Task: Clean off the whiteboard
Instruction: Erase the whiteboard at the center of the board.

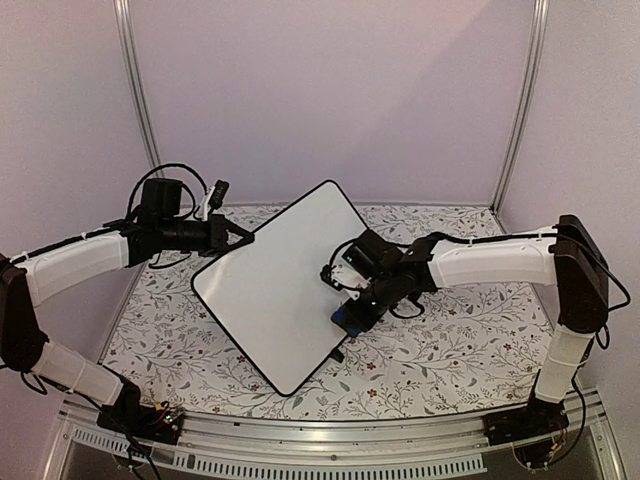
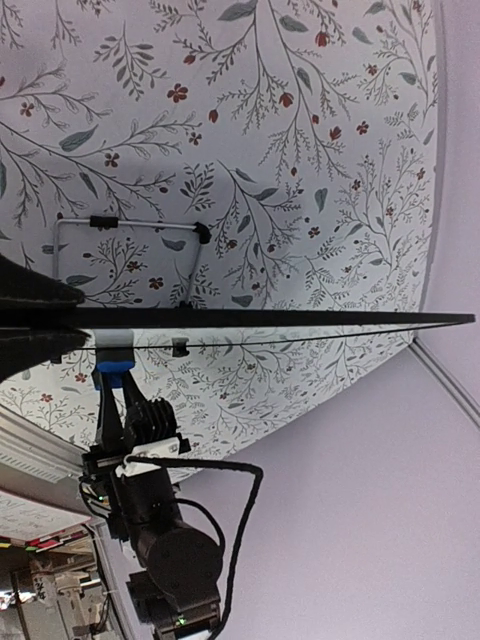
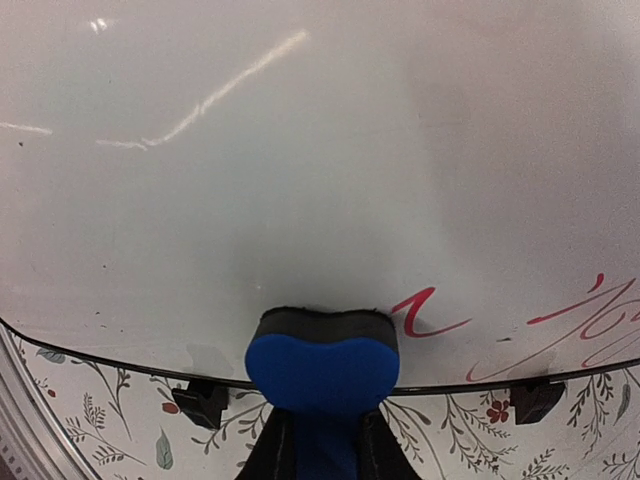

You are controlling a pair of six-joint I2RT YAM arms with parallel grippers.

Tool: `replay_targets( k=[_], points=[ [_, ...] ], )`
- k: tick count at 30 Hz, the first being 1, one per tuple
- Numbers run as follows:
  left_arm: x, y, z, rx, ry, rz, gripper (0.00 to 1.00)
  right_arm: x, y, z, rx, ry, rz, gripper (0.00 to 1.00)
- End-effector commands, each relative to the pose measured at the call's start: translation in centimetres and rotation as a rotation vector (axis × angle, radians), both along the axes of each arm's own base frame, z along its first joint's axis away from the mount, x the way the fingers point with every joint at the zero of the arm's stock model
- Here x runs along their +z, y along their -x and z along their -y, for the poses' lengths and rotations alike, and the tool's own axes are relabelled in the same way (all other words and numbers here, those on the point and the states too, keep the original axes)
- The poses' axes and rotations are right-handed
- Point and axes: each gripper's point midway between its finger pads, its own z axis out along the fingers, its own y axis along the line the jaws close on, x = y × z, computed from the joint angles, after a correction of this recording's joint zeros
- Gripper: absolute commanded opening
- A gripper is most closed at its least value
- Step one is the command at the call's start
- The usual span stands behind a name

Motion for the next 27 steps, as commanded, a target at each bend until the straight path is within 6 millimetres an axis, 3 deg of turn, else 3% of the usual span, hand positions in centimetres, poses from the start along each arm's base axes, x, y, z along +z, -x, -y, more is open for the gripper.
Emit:
replay_targets(
  k=[1,11,17,27],
  points=[
    [-1.4,-0.8,-1.1,0.050,-0.039,-0.015,0.00,-3.2,1.5,2.4,-0.012,0.095,-0.085,0.08],
    [-1.4,-0.8,-1.1,0.049,-0.039,-0.015,0.00,-3.6,2.1,3.0,-0.016,0.102,-0.103,0.08],
    [-1.4,-0.8,-1.0,0.049,-0.038,-0.014,0.00,-2.8,1.8,2.8,-0.023,0.089,-0.083,0.08],
    [-1.4,-0.8,-1.0,0.048,-0.037,-0.013,0.00,2.8,-2.8,-0.2,-0.074,-0.006,0.080,0.08]
  ],
)
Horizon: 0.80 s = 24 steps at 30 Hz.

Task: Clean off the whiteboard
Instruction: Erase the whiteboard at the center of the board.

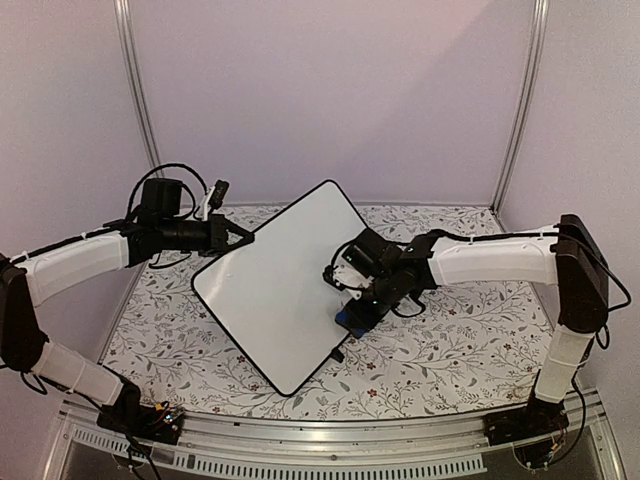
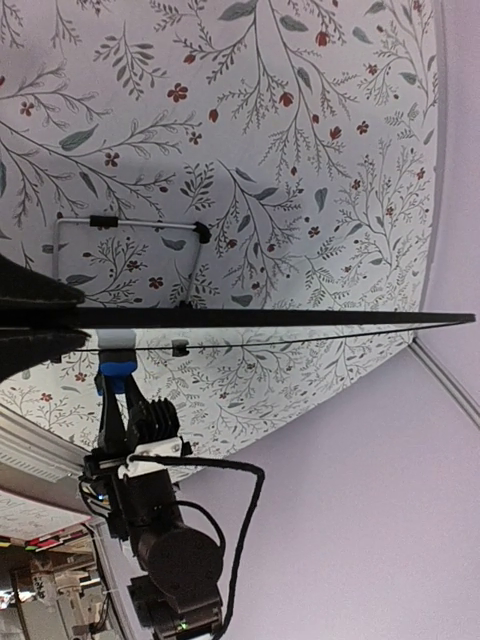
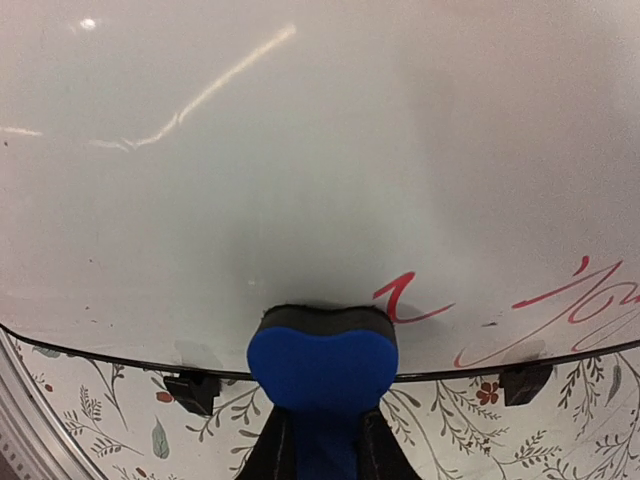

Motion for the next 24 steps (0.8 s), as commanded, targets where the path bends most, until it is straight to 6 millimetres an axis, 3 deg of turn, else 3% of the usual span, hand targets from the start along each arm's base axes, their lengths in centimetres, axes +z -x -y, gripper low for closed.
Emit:
replay_targets(
  k=[1,7,13,24],
  points=[
    [-1.4,-0.8,-1.1,0.049,-0.040,-0.014,0.00,3.6,-3.8,-1.5,-0.059,-0.053,0.124,0.08],
    [-1.3,-0.8,-1.1,0.049,-0.039,-0.011,0.00,5.3,-5.5,-2.4,-0.063,-0.074,0.165,0.08],
    [-1.2,-0.8,-1.1,0.050,-0.038,-0.010,0.00,2.7,-5.6,-1.6,-0.066,-0.044,0.114,0.08],
    [-1.3,-0.8,-1.1,0.048,-0.037,-0.012,0.00,-0.4,-3.1,-0.1,-0.056,-0.026,0.017,0.08]
  ],
)
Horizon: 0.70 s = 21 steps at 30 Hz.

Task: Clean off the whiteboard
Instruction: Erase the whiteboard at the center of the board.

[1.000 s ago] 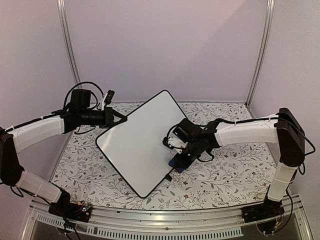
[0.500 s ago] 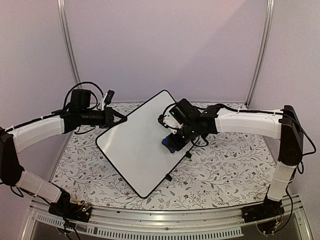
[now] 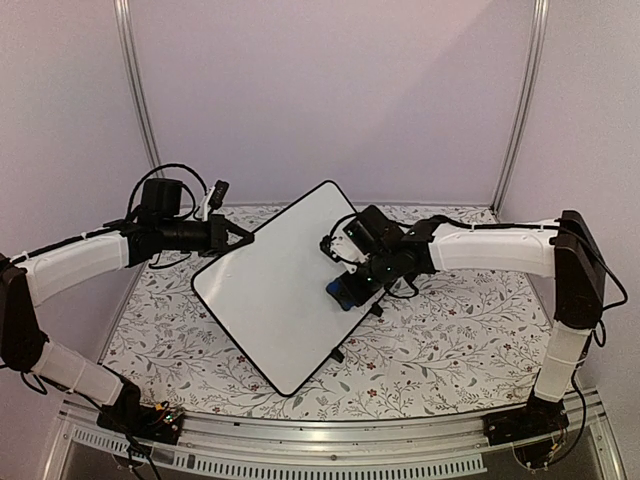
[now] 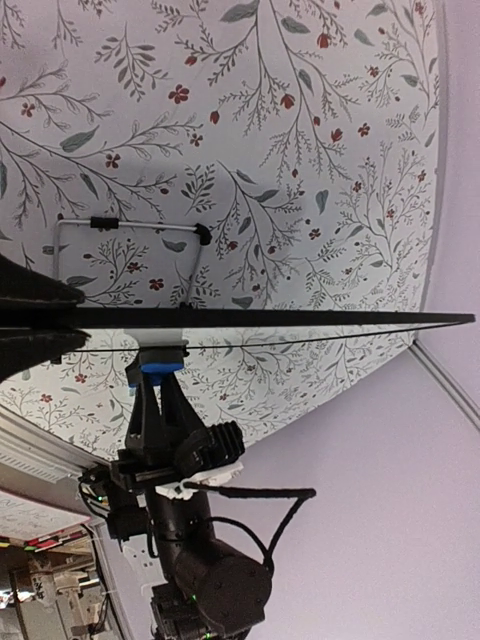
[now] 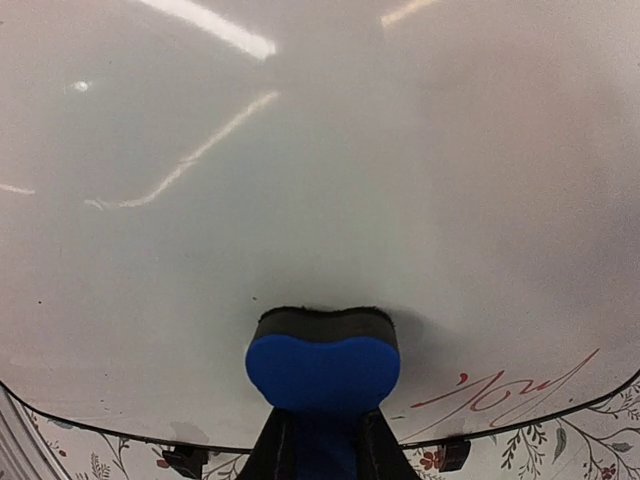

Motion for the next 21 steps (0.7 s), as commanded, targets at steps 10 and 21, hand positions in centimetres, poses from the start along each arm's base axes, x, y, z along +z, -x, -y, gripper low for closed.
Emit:
replay_targets(
  k=[10,21],
  points=[
    [-1.3,-0.8,-1.0,0.045,-0.035,-0.011,0.00,-5.3,3.2,3.4,-0.001,0.109,-0.139,0.08],
    [-1.2,-0.8,-1.0,0.045,-0.035,-0.010,0.00,-6.3,4.3,4.4,-0.005,0.125,-0.172,0.08]
  ],
)
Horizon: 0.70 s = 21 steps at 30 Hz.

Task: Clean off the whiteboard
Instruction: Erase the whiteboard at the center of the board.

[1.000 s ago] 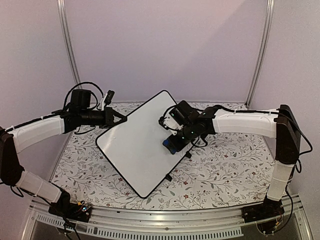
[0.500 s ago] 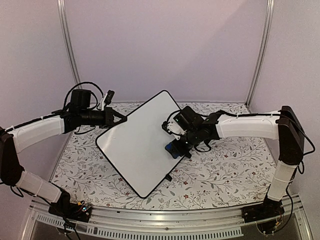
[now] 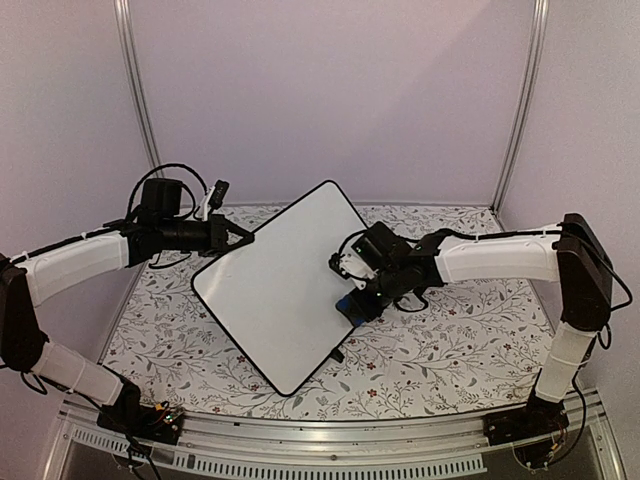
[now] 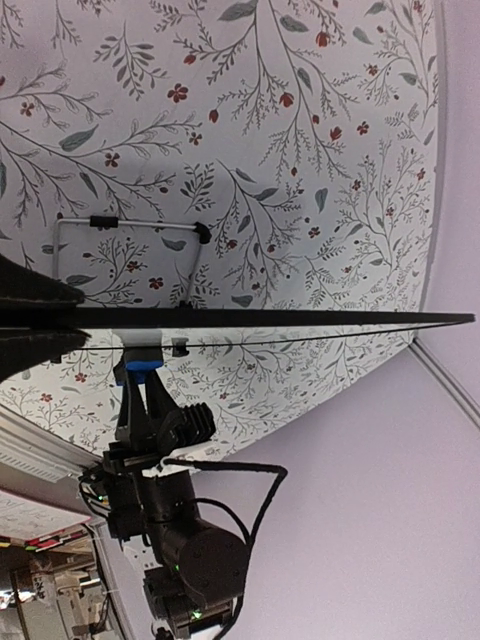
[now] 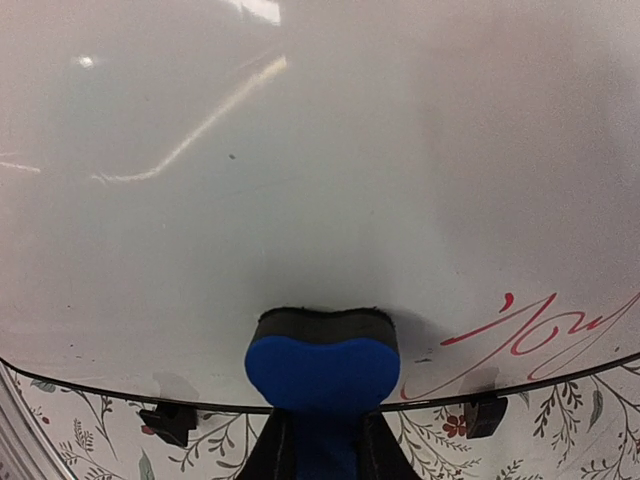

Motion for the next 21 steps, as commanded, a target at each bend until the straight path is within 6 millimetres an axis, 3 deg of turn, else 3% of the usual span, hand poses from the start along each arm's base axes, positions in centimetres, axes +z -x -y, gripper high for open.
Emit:
replay_targets(
  k=[1,21],
  points=[
    [-1.3,-0.8,-1.1,0.048,-0.036,-0.012,0.00,-3.6,2.0,2.5,-0.013,0.102,-0.105,0.08],
    [-1.4,-0.8,-1.0,0.046,-0.036,-0.014,0.00,-4.0,3.0,3.8,-0.035,0.113,-0.125,0.08]
  ],
)
